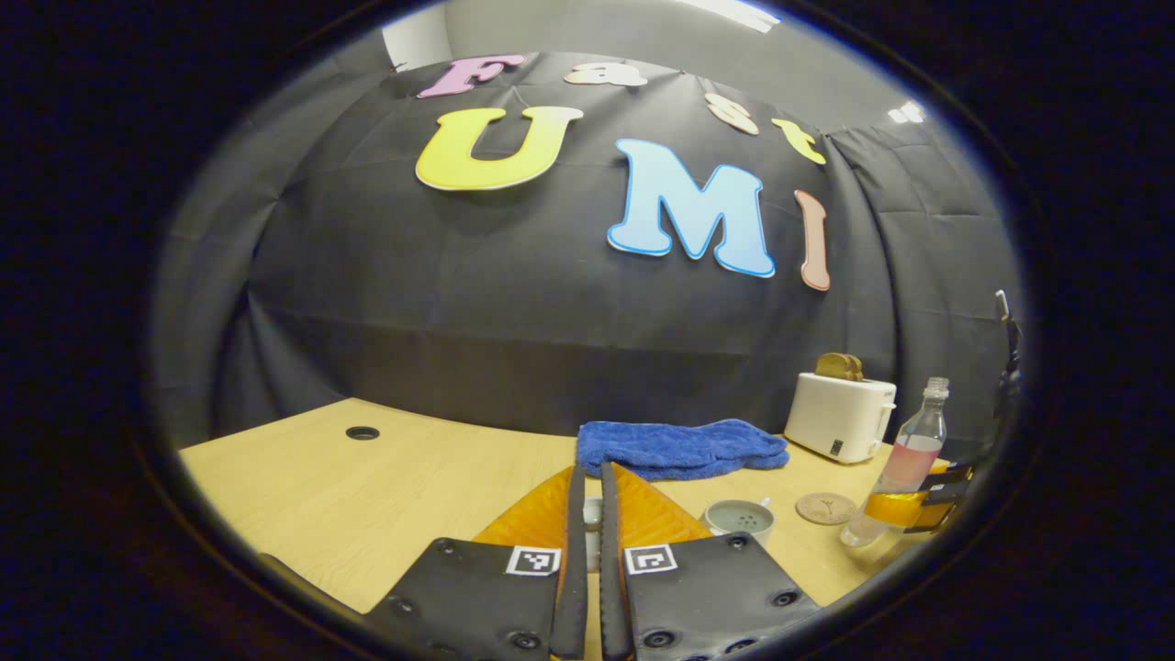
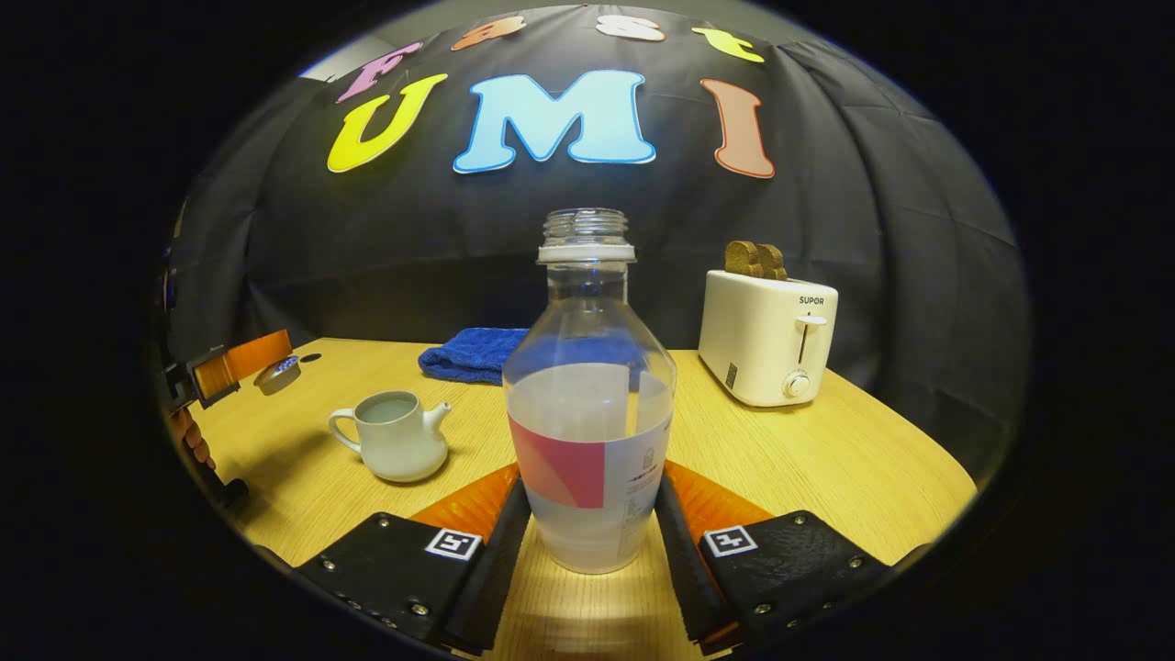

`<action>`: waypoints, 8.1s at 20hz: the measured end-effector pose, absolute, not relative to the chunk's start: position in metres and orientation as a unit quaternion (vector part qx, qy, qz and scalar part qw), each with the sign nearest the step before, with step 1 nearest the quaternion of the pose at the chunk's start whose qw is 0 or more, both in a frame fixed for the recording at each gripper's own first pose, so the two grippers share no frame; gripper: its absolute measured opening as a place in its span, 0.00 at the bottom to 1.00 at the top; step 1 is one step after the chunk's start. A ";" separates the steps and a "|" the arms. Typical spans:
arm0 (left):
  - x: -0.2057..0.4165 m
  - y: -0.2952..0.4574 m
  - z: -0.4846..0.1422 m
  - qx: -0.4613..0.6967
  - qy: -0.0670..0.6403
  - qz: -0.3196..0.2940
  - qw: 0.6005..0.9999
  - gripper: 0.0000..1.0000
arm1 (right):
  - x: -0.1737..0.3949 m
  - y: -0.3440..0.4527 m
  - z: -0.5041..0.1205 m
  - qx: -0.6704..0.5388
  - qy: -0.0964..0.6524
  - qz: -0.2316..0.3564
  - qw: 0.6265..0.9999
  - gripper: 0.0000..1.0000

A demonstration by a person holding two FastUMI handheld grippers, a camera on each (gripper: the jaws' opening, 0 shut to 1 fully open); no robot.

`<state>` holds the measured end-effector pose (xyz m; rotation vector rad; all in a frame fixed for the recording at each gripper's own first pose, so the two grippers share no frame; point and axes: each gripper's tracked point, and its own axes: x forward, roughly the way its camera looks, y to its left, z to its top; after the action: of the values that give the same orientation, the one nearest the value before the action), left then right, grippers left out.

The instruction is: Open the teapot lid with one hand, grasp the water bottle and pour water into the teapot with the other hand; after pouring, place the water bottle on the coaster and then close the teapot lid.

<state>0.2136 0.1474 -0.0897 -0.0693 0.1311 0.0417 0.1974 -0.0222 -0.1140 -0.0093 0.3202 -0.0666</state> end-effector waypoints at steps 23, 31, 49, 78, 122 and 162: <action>0.213 0.173 -0.110 -0.033 0.078 0.043 0.995 0.12 | 0.240 -0.034 -0.073 -0.541 0.186 -0.081 0.816 0.73; 0.215 0.176 -0.107 -0.037 0.069 0.042 0.996 0.12 | 0.255 -0.016 -0.069 -0.639 0.157 -0.080 0.749 0.72; 0.215 0.178 -0.107 -0.045 0.069 0.036 0.996 0.12 | 0.275 0.005 -0.042 -0.789 0.109 -0.060 0.601 0.72; 0.217 0.181 -0.108 -0.057 0.069 0.035 0.995 0.12 | 0.285 0.045 -0.008 -0.898 -0.012 -0.055 0.437 0.72; 0.217 0.181 -0.111 -0.065 0.068 0.032 0.995 0.15 | 0.281 -0.031 -0.070 -0.655 0.147 -0.035 0.740 0.73; 0.219 0.180 -0.109 -0.070 0.062 0.027 0.995 0.15 | 0.283 -0.046 -0.118 0.046 0.201 -0.014 0.978 0.76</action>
<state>0.2185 0.1804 -0.1087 -0.1410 0.1236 0.0540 0.2825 -0.0463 -0.1184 0.0930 0.4049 -0.0281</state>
